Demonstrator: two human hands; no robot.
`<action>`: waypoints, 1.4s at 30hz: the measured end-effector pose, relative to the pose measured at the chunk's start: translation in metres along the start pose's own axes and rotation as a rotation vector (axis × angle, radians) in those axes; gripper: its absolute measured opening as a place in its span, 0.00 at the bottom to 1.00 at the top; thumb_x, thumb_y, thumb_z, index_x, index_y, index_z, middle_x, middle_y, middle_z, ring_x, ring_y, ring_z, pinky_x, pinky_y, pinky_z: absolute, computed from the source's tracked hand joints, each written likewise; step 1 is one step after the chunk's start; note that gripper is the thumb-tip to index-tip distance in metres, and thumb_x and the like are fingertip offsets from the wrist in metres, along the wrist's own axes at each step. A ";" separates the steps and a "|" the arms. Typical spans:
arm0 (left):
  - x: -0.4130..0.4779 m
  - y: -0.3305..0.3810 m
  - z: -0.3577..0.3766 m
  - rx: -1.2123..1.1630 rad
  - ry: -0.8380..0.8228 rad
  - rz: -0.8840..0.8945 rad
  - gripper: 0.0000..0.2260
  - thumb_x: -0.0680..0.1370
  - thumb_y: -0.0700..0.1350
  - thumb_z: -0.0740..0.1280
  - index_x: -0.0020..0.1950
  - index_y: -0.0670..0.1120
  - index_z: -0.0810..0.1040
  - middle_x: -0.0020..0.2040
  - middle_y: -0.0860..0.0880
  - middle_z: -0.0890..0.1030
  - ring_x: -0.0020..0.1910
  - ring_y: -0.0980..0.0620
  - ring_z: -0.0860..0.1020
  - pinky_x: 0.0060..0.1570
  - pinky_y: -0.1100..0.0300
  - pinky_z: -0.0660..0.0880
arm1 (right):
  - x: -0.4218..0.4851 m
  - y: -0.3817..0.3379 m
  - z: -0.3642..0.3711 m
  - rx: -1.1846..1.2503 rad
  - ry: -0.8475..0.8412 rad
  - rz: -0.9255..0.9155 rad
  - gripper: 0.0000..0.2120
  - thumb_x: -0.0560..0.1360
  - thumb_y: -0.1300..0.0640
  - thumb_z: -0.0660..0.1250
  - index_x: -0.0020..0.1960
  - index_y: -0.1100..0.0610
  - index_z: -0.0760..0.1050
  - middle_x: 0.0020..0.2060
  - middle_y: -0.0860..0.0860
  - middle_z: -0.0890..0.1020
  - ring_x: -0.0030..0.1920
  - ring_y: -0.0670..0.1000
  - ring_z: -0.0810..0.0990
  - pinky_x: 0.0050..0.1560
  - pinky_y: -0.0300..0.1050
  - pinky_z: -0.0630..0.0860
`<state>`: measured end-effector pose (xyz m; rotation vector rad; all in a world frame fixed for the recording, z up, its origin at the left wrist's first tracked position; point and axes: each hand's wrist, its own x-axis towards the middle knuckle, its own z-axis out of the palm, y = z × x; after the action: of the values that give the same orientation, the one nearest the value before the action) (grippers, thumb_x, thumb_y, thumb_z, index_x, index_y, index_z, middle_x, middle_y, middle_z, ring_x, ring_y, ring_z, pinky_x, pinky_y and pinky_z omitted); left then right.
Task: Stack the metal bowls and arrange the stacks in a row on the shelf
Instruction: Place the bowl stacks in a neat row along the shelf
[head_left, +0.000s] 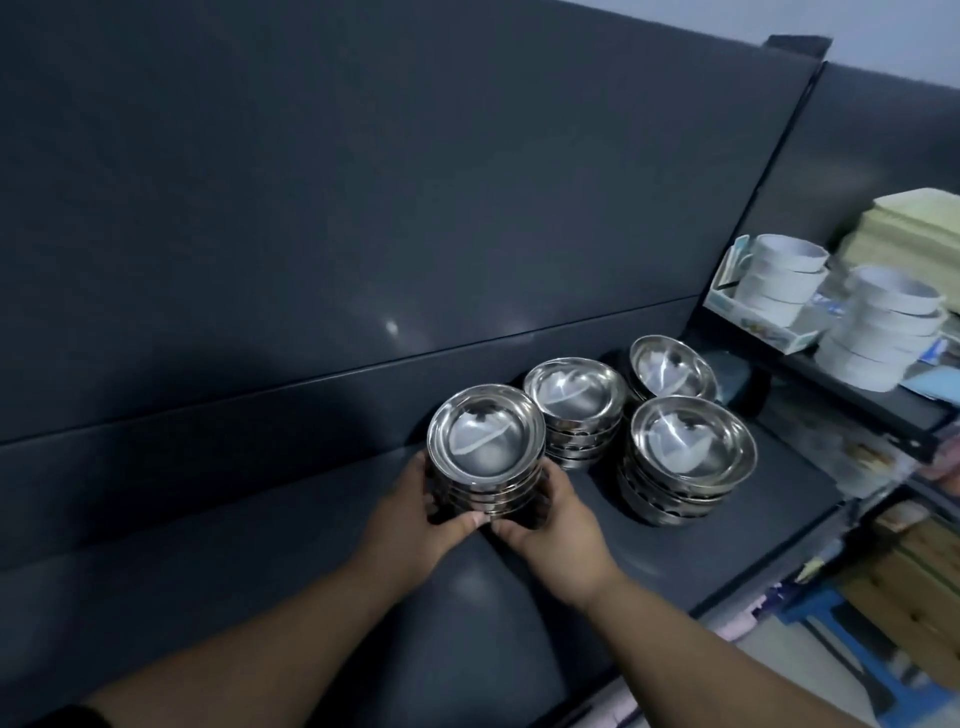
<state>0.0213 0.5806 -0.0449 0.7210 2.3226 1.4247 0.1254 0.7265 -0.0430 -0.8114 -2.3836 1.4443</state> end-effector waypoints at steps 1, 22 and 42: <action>0.001 0.003 0.003 0.015 0.040 -0.003 0.30 0.67 0.47 0.78 0.64 0.56 0.68 0.53 0.59 0.80 0.50 0.68 0.78 0.50 0.74 0.72 | 0.005 0.002 -0.003 0.003 -0.022 -0.011 0.47 0.62 0.47 0.77 0.74 0.44 0.57 0.61 0.42 0.79 0.63 0.42 0.76 0.68 0.44 0.71; -0.130 0.022 0.033 0.627 0.169 -0.334 0.27 0.80 0.55 0.60 0.76 0.48 0.58 0.74 0.49 0.66 0.71 0.52 0.67 0.69 0.65 0.59 | -0.049 0.020 -0.037 -0.564 -0.497 -0.378 0.32 0.71 0.46 0.71 0.72 0.52 0.65 0.68 0.49 0.70 0.68 0.49 0.69 0.67 0.36 0.62; -0.496 -0.087 -0.198 0.825 0.322 -0.707 0.31 0.76 0.62 0.61 0.75 0.49 0.62 0.72 0.48 0.67 0.70 0.47 0.67 0.67 0.57 0.66 | -0.324 -0.125 0.209 -0.684 -0.894 -0.664 0.36 0.76 0.39 0.64 0.78 0.52 0.55 0.75 0.49 0.59 0.72 0.50 0.62 0.71 0.40 0.60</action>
<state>0.3054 0.1200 -0.0283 -0.2177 2.9616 0.2625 0.2500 0.3422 -0.0091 0.7091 -3.3474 0.7537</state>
